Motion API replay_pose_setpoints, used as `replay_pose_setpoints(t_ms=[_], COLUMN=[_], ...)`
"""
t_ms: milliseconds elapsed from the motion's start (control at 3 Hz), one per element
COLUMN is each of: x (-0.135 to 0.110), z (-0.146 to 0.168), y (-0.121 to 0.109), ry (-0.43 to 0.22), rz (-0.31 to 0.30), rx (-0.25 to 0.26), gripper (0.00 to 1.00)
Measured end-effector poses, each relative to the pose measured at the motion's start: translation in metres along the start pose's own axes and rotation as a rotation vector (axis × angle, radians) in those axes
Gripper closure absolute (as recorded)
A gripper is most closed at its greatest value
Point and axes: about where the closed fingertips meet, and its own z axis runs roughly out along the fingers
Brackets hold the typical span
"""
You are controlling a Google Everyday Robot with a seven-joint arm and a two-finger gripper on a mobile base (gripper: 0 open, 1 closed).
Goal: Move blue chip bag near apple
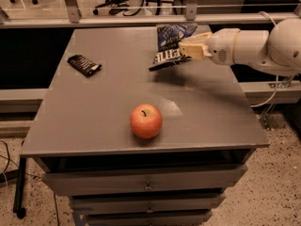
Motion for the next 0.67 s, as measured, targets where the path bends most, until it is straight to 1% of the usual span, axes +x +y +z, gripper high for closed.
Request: replay_pose_setpoints(t_ms=[333, 667], x=[0.011, 0.031], z=[-0.032, -0.047], y=[0.020, 0.037], ry=[0.038, 0.069], rz=[0.007, 0.038], rx=[0.008, -0.003], gripper=[1.00, 1.00])
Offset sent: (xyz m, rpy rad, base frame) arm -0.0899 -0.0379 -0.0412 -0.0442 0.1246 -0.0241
